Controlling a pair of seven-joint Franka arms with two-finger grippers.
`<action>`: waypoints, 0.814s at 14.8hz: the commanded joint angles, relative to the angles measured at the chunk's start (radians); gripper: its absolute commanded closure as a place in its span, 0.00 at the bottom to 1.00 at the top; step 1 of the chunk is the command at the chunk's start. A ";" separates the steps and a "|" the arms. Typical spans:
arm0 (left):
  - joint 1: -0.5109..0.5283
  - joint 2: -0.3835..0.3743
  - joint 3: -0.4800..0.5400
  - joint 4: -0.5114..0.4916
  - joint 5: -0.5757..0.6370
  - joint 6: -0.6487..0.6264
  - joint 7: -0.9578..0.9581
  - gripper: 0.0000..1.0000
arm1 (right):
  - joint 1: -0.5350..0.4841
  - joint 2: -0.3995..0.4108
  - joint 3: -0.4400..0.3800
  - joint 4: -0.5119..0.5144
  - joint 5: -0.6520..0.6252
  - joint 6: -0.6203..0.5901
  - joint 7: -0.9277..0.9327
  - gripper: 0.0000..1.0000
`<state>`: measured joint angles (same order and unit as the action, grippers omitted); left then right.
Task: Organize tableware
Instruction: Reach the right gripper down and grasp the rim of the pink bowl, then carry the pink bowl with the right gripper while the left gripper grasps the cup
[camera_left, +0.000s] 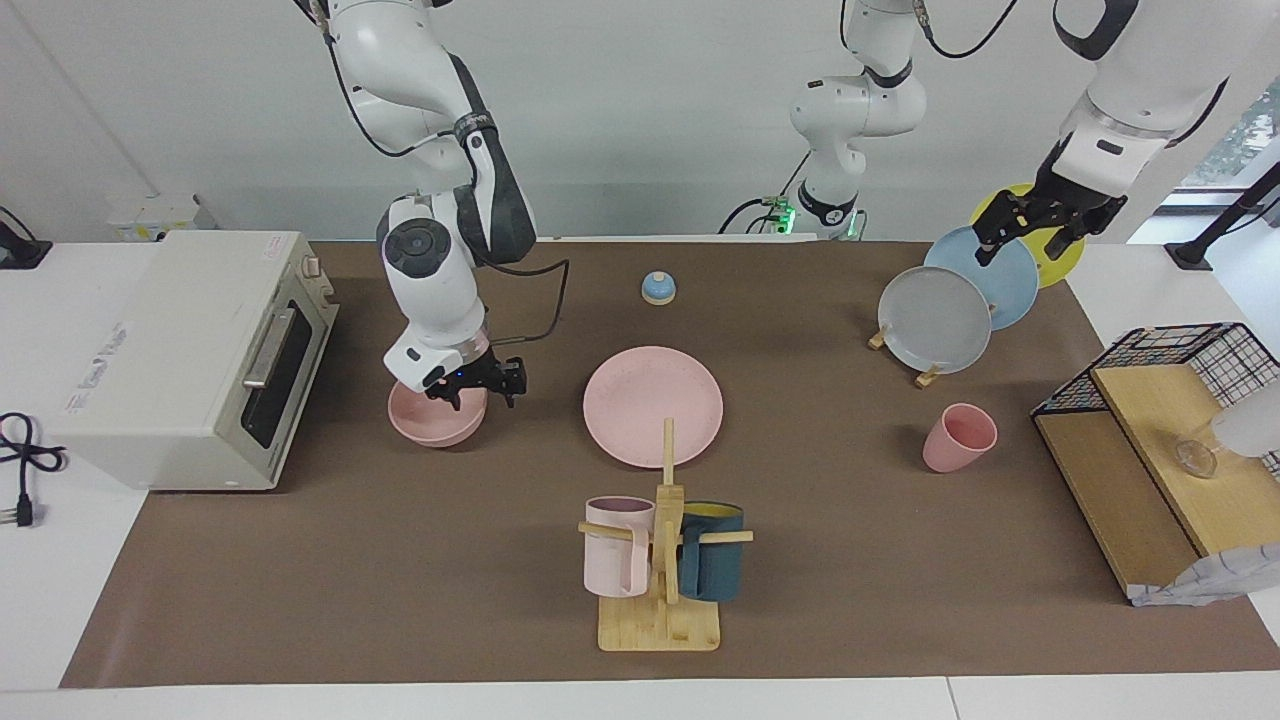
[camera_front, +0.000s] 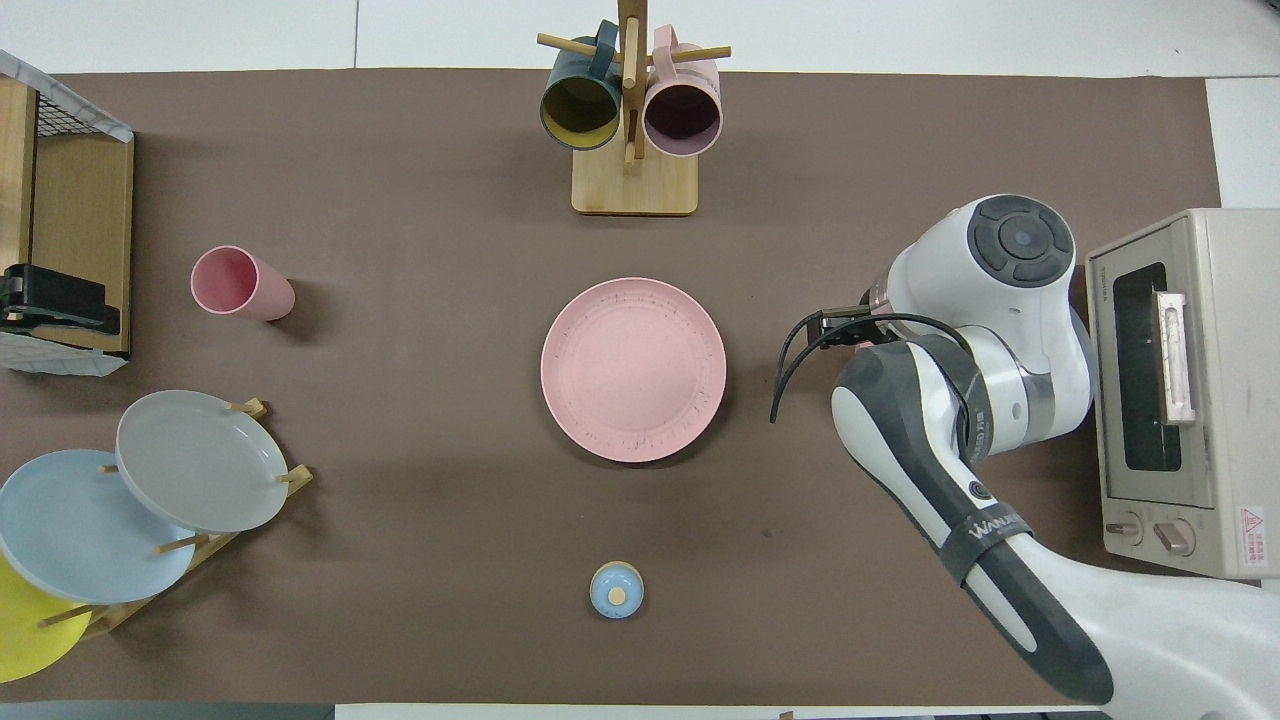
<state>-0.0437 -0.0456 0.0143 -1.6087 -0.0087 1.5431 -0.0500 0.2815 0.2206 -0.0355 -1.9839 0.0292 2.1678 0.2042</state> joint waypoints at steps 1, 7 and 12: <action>0.001 0.009 0.000 -0.007 -0.016 0.029 0.010 0.00 | -0.008 0.005 0.006 -0.016 0.003 0.024 0.015 0.23; -0.044 0.133 -0.005 -0.095 -0.025 0.204 0.010 0.00 | -0.015 0.009 0.006 -0.027 0.001 0.029 0.011 0.42; -0.050 0.167 -0.005 -0.160 -0.028 0.301 0.010 0.00 | -0.015 0.026 0.006 -0.030 -0.014 0.029 0.006 0.79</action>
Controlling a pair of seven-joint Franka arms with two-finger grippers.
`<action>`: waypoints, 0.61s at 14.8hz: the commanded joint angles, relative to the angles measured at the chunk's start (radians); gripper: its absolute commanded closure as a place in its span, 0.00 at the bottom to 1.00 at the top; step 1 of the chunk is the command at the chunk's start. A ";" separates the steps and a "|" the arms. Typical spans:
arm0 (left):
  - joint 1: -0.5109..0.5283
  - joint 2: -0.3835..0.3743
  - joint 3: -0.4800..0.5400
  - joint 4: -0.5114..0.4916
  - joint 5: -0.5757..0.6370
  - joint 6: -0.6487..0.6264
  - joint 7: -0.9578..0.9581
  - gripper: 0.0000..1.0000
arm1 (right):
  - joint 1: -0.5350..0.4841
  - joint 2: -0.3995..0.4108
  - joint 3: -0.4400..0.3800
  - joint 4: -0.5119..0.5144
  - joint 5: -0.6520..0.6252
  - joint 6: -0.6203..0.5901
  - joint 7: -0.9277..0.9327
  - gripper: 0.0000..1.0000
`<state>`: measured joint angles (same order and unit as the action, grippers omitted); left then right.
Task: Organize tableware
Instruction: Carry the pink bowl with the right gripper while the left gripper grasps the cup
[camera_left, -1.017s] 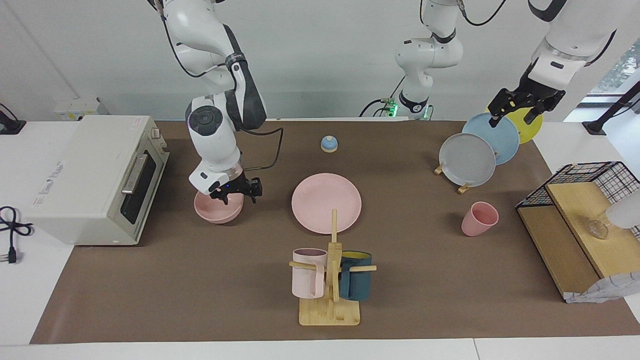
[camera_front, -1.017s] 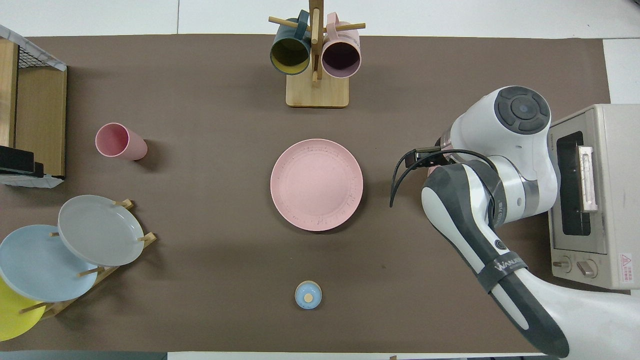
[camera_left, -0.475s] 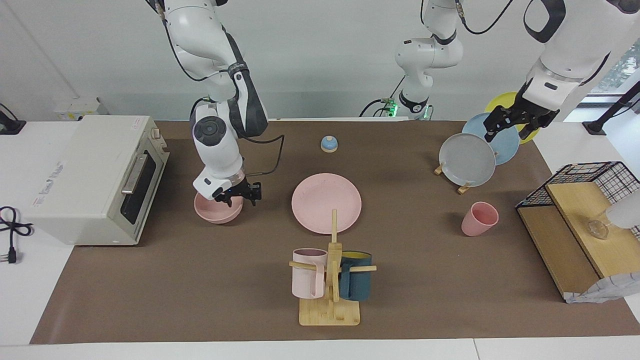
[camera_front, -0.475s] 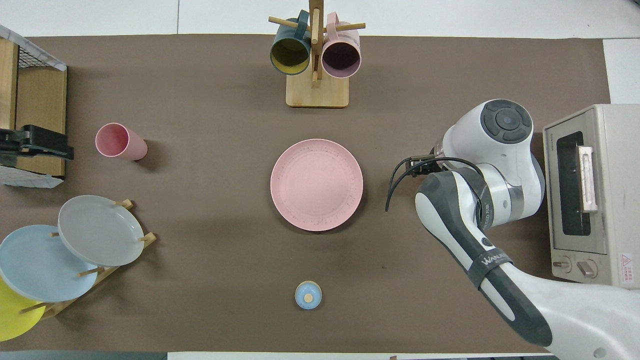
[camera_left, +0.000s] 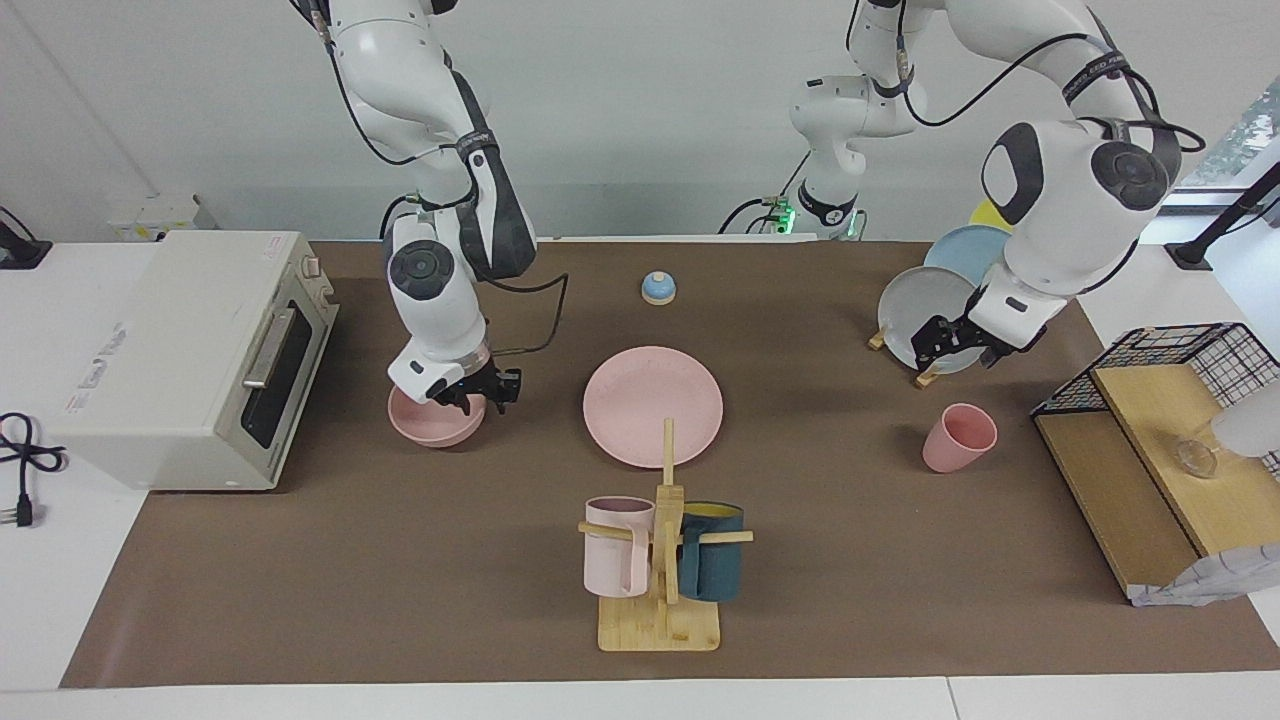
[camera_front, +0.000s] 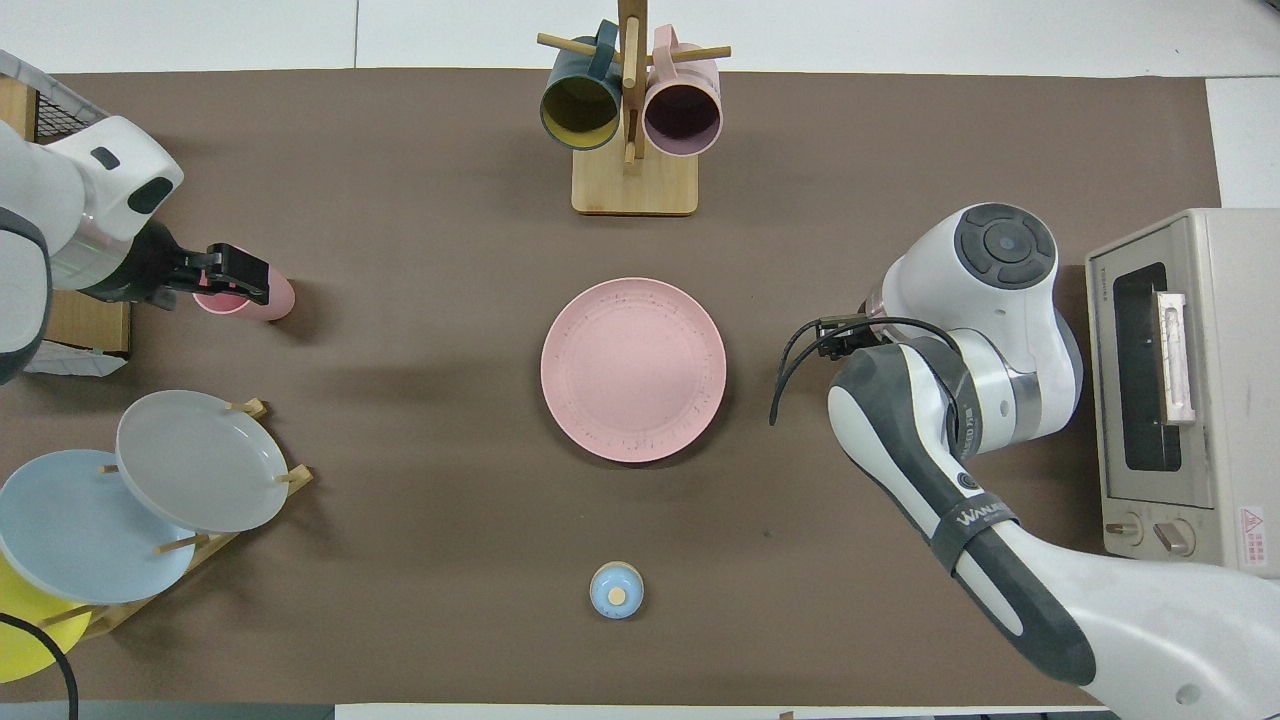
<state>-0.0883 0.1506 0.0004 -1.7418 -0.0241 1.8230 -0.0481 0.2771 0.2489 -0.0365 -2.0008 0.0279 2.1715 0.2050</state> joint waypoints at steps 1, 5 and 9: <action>-0.004 -0.029 0.009 -0.027 -0.016 0.022 0.008 0.00 | -0.009 -0.002 0.007 -0.010 -0.025 0.024 0.005 1.00; -0.004 -0.028 0.010 -0.028 -0.023 0.041 0.007 0.00 | 0.010 0.000 0.009 0.019 -0.089 -0.001 0.002 1.00; -0.001 -0.032 0.010 -0.065 -0.023 0.081 0.005 0.00 | 0.134 0.085 0.009 0.312 -0.089 -0.232 0.081 1.00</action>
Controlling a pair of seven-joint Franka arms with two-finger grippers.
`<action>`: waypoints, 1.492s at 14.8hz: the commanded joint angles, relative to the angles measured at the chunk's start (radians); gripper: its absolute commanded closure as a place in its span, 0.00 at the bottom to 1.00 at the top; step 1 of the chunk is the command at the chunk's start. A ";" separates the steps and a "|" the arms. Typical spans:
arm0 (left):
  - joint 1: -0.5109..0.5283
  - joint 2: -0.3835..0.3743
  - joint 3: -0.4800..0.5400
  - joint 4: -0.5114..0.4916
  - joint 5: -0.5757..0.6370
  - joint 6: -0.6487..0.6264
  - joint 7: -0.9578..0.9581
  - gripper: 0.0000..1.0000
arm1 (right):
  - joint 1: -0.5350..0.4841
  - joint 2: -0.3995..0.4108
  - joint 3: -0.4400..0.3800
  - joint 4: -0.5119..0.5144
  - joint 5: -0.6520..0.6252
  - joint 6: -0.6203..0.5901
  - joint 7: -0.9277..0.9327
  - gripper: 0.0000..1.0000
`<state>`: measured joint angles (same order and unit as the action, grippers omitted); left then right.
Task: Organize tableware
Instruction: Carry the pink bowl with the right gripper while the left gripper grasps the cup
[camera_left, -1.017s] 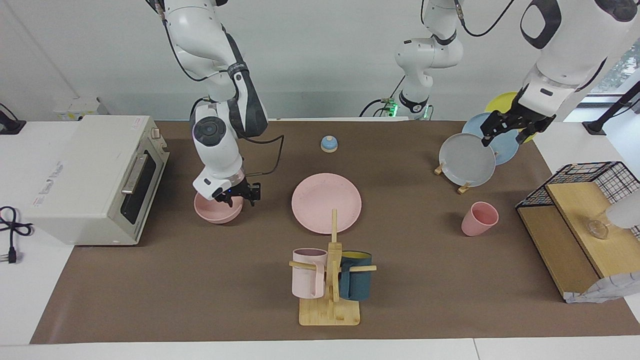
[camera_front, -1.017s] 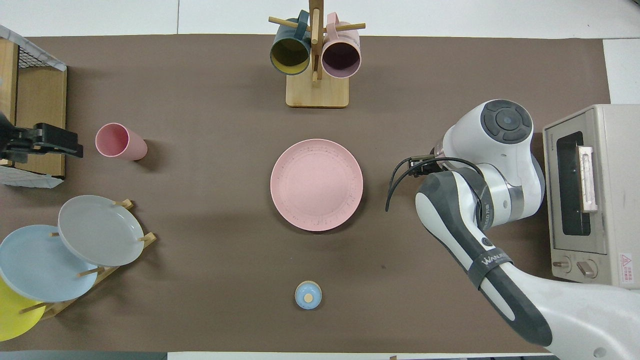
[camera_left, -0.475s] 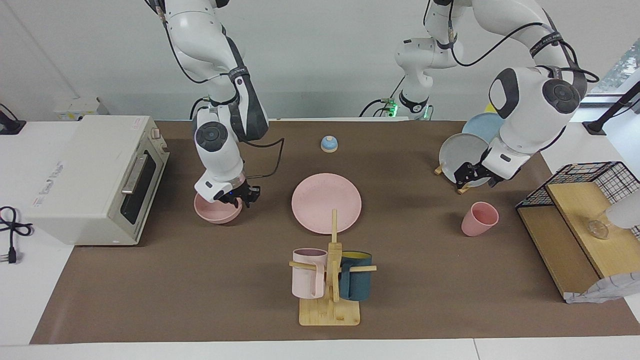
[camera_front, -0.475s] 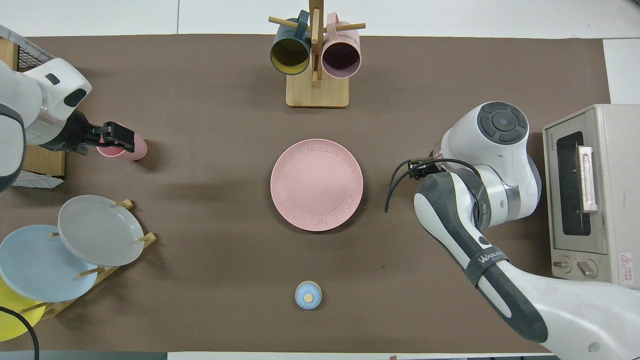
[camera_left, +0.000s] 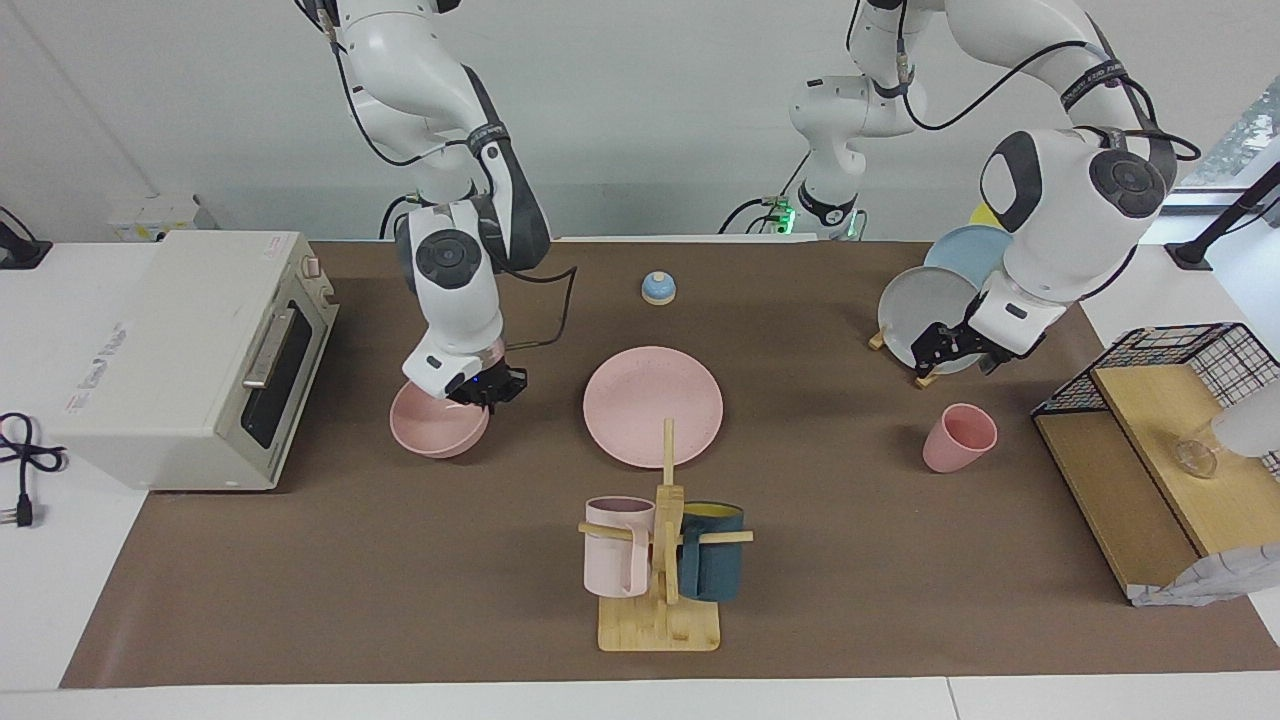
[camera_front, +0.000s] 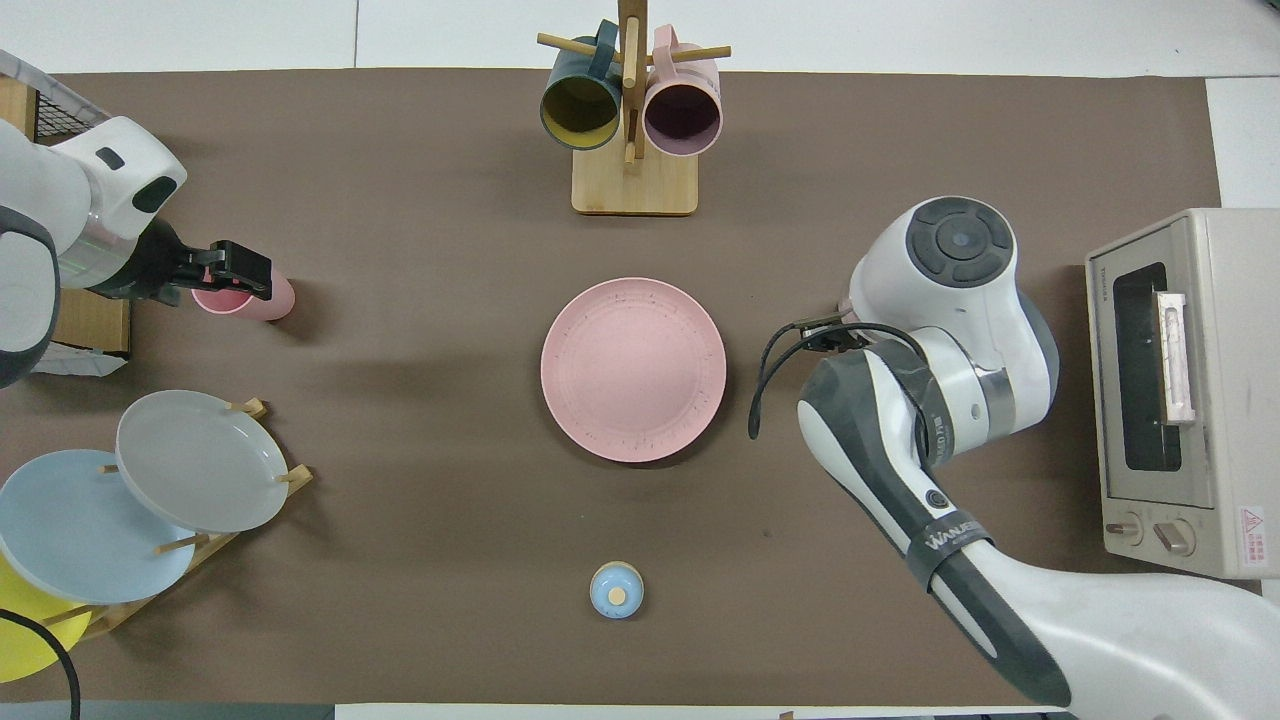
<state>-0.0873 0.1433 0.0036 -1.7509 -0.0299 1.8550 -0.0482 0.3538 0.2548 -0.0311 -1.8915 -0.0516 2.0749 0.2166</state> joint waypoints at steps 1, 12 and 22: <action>-0.002 -0.028 0.007 -0.073 -0.018 0.064 0.005 0.00 | 0.091 0.133 0.003 0.316 -0.004 -0.213 0.137 1.00; 0.001 -0.016 0.007 -0.180 -0.018 0.197 0.008 0.02 | 0.324 0.356 0.048 0.641 0.006 -0.216 0.552 1.00; 0.004 0.050 0.009 -0.190 -0.016 0.291 0.067 0.04 | 0.366 0.377 0.053 0.583 -0.017 -0.174 0.581 1.00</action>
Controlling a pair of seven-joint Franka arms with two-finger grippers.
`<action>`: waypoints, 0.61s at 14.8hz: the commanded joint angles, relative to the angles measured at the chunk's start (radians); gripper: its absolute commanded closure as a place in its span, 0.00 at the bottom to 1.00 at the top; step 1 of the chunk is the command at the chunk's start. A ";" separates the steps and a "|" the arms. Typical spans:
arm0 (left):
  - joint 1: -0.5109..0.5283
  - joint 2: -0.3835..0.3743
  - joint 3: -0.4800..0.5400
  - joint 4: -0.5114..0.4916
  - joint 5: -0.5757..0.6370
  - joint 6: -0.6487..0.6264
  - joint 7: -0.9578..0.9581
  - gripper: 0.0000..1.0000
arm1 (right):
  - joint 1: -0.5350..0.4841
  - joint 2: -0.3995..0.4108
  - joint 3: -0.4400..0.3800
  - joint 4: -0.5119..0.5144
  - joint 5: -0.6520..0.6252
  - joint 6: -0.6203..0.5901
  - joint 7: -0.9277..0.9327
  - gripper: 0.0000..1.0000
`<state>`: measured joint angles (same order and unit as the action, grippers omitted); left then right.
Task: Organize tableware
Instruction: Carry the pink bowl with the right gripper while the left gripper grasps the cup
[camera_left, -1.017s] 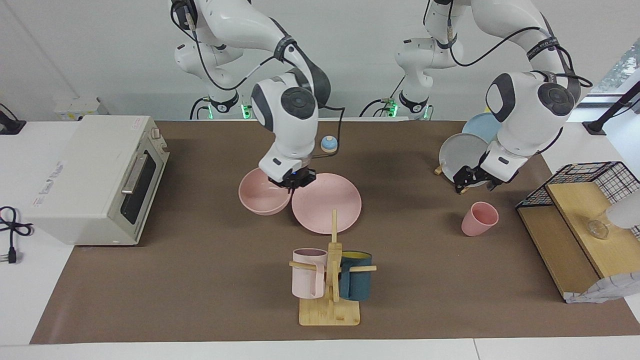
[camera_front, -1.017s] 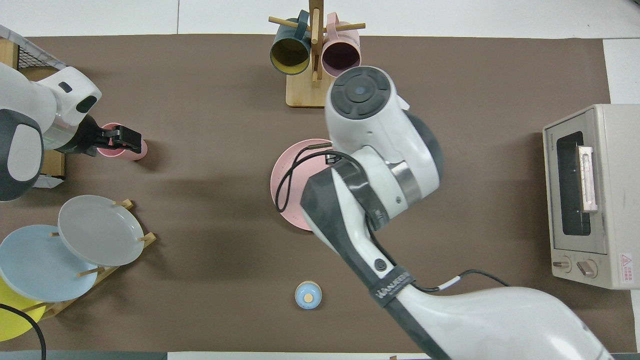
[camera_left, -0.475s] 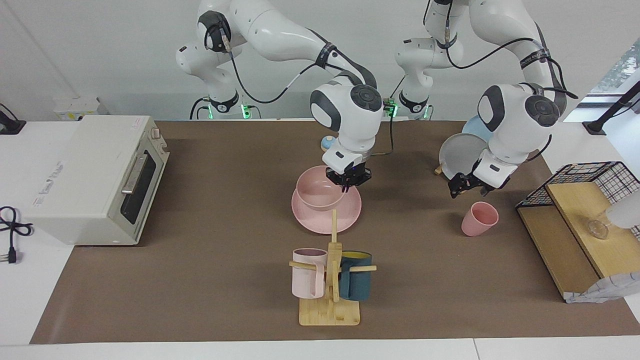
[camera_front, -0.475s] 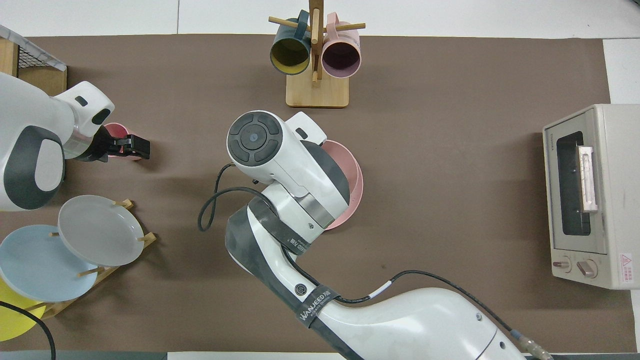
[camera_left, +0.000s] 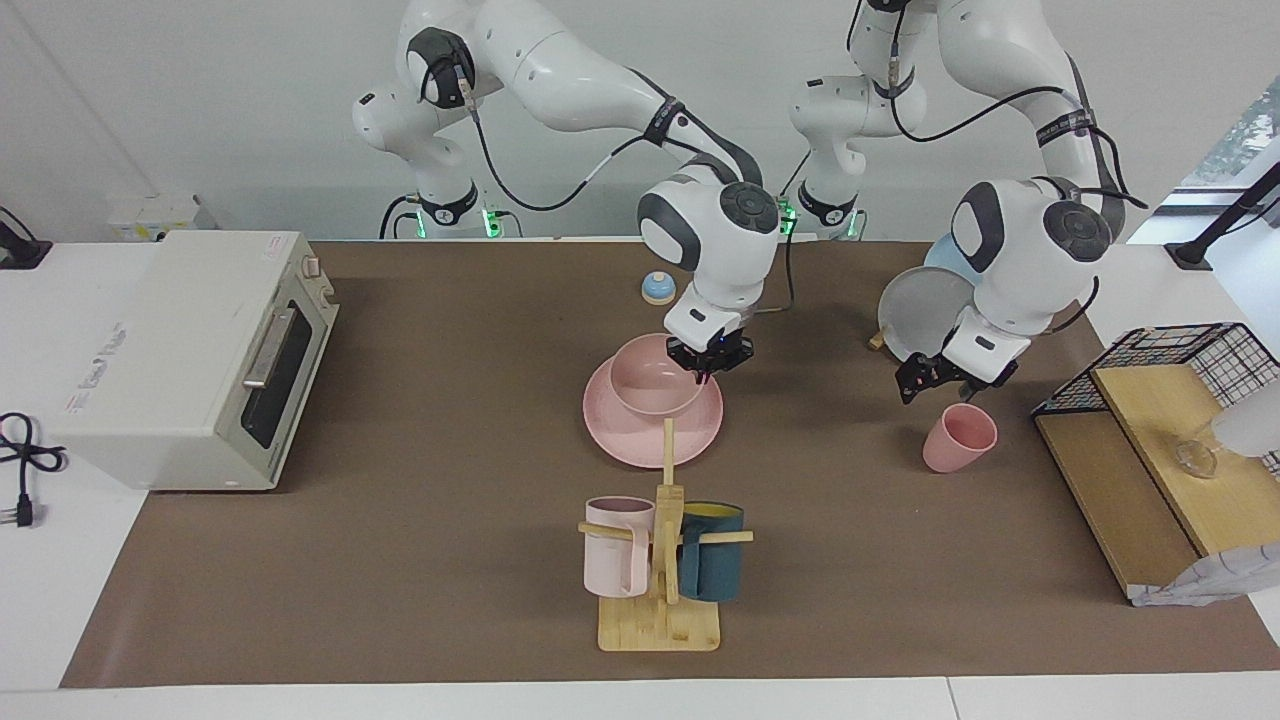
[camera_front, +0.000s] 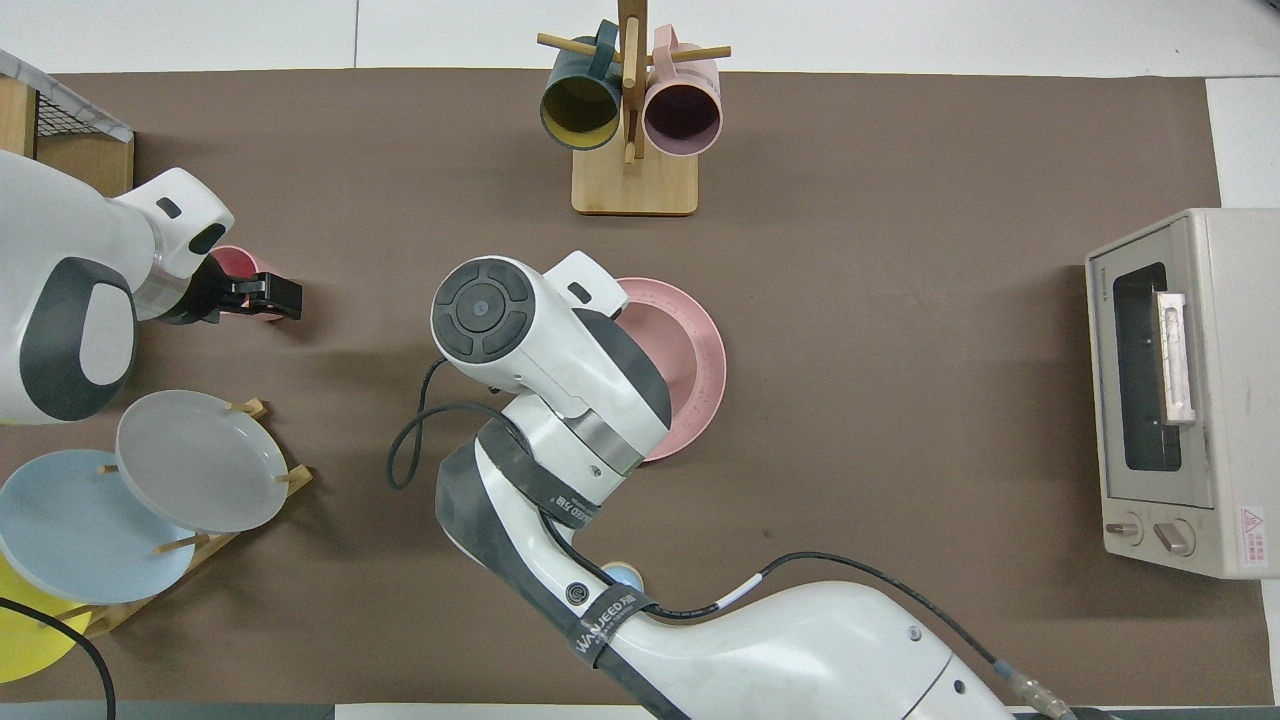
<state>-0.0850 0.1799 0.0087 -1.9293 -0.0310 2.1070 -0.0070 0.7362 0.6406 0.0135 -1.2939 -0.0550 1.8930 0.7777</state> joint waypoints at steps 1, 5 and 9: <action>0.004 0.015 0.004 -0.011 -0.015 0.045 0.025 0.05 | -0.018 -0.009 0.006 -0.018 -0.014 0.014 0.020 1.00; 0.004 0.026 0.004 -0.011 -0.015 0.056 0.025 0.05 | -0.021 -0.010 0.006 -0.053 -0.014 0.041 0.020 1.00; 0.007 0.032 0.005 0.039 -0.006 -0.019 0.028 0.05 | -0.037 -0.010 0.006 -0.021 -0.016 0.021 0.017 0.66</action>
<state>-0.0845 0.1938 0.0102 -1.9253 -0.0310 2.1227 -0.0042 0.7147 0.6400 0.0103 -1.3218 -0.0586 1.9118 0.7784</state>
